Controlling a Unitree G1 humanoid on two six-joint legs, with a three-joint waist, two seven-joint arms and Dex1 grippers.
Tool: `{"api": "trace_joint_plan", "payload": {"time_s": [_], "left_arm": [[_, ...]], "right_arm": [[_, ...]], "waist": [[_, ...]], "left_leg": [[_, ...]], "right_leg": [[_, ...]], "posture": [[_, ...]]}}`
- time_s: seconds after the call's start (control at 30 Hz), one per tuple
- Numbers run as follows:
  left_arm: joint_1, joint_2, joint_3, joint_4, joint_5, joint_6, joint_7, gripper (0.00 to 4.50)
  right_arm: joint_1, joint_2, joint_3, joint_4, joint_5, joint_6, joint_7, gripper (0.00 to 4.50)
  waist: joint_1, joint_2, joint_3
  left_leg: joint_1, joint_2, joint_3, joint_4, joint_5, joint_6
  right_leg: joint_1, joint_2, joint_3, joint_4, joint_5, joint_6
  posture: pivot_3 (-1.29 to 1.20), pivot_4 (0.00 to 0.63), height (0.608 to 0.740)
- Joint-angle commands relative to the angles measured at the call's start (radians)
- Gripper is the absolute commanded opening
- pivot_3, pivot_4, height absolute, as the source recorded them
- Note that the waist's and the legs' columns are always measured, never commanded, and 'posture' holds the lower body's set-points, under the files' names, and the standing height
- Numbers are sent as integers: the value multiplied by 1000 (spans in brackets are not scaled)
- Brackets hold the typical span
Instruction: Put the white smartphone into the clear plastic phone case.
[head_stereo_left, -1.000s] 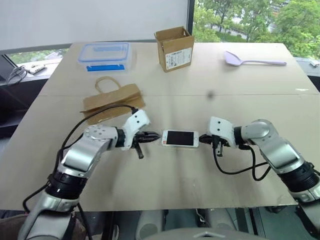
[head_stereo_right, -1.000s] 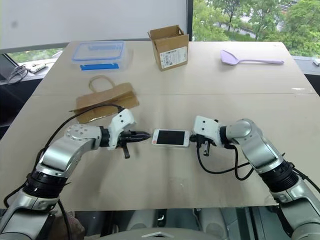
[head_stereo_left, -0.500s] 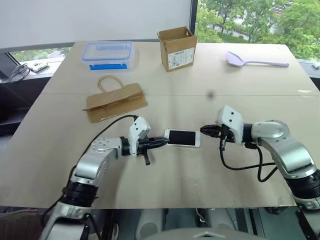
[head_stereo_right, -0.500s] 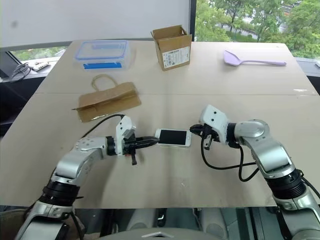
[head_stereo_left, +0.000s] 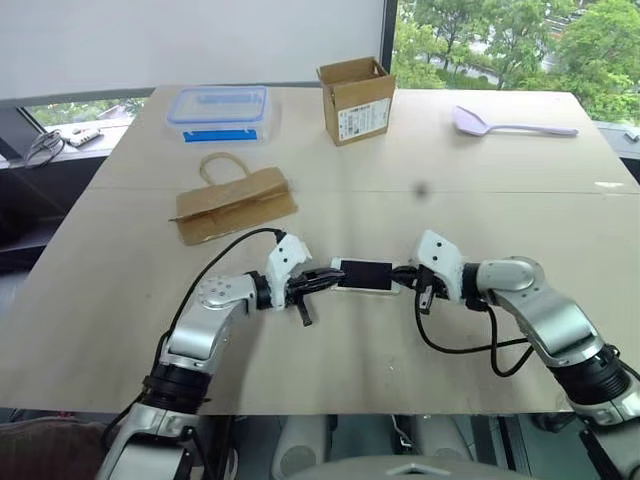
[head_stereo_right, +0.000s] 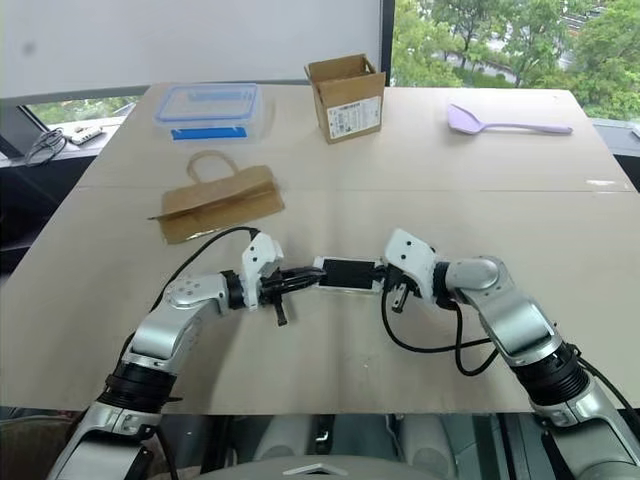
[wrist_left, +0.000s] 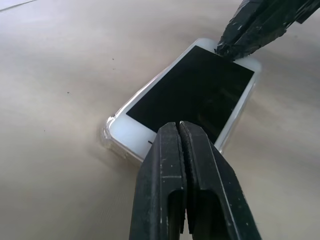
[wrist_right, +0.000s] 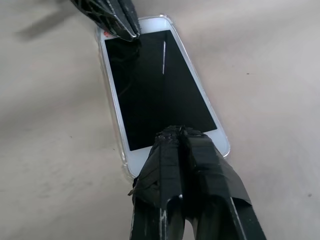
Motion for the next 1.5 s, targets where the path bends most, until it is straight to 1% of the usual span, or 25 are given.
{"api": "trace_joint_plan", "payload": {"time_s": [0.03,0.2,0.33,0.43,0.5,0.53,0.57,0.6,0.63,0.73,0.8,0.87,1.0,1.3,1.5], "left_arm": [[5,-3,-36,-50,13,84,27,77],[10,11,-33,-98,5,146,38,77],[11,13,-30,-124,4,179,48,77],[12,10,-25,-128,0,191,55,77],[16,11,-19,-119,0,188,58,77],[17,11,-18,-117,1,188,60,77],[19,11,-15,-120,-1,192,62,77],[21,12,-14,-126,-3,196,64,77],[23,12,-13,-130,-4,198,65,77],[38,14,-13,-139,-7,197,65,77],[39,12,-14,-137,-6,195,67,77],[38,9,-15,-134,-6,194,69,77],[31,2,-17,-125,-5,188,72,77],[31,-6,-17,-109,1,171,75,77],[39,-4,-17,-112,1,170,79,77]], "right_arm": [[-11,-9,44,42,-25,34,8,0],[-27,6,121,67,-5,158,38,0],[-22,-24,223,120,-50,215,53,0],[-4,-31,292,215,-76,209,73,0],[13,4,328,303,-88,197,72,0],[18,17,351,342,-99,190,73,0],[22,34,357,379,-105,202,61,0],[23,45,359,410,-112,203,60,0],[23,51,356,429,-118,201,57,0],[21,59,325,433,-115,215,56,0],[18,57,317,430,-113,235,58,0],[18,57,313,434,-110,236,62,0],[17,57,311,452,-112,238,67,0],[22,57,308,494,-117,231,78,0],[8,92,316,565,-121,221,89,0]], "waist": [[0,0,-1],[-3,-3,-4],[-4,-6,-12],[-4,-9,-22],[-4,-10,-32],[-3,-14,-49],[-3,-15,-53],[-5,-15,-56],[-9,-15,-61],[-20,-8,-70],[-22,-4,-73],[-22,-3,-73],[-23,-3,-74],[-24,-2,-75],[-31,0,-76]], "left_leg": [[0,0,0,0,0,0],[1,0,-1,0,0,0],[6,1,-1,-3,0,0],[13,1,-2,-6,0,0],[14,2,-2,-8,0,0],[15,2,-2,-9,0,0],[28,1,-1,-19,-3,-5],[32,1,-2,-20,-3,-5],[35,2,-2,-21,-4,-6],[43,2,-3,-25,-6,-9],[44,1,-3,-31,-6,-9],[44,0,-3,-33,-6,-9],[45,0,-3,-33,-6,-9],[45,0,-5,-36,-6,-10],[44,0,-6,-36,-6,-10]], "right_leg": [[0,0,0,0,0,0],[0,0,0,0,0,0],[3,0,1,0,-1,1],[7,-2,1,-2,-4,2],[8,-4,1,-3,-4,2],[8,-5,1,-4,-4,2],[20,-7,1,-14,-4,2],[24,-8,0,-16,-4,2],[27,-13,0,-17,-4,2],[36,-21,-2,-24,-4,3],[37,-24,-5,-31,-4,3],[37,-28,-9,-31,-4,3],[37,-32,-16,-31,-4,3],[37,-35,-21,-32,-5,3],[37,-42,-30,-38,-5,4]], "posture": [[0,150,740],[0,150,740],[0,150,740],[0,150,740],[0,150,740],[0,150,740],[0,150,740],[0,150,740],[0,150,740],[0,150,740],[0,150,740],[0,150,740],[0,150,740],[0,150,740],[0,150,740]]}}
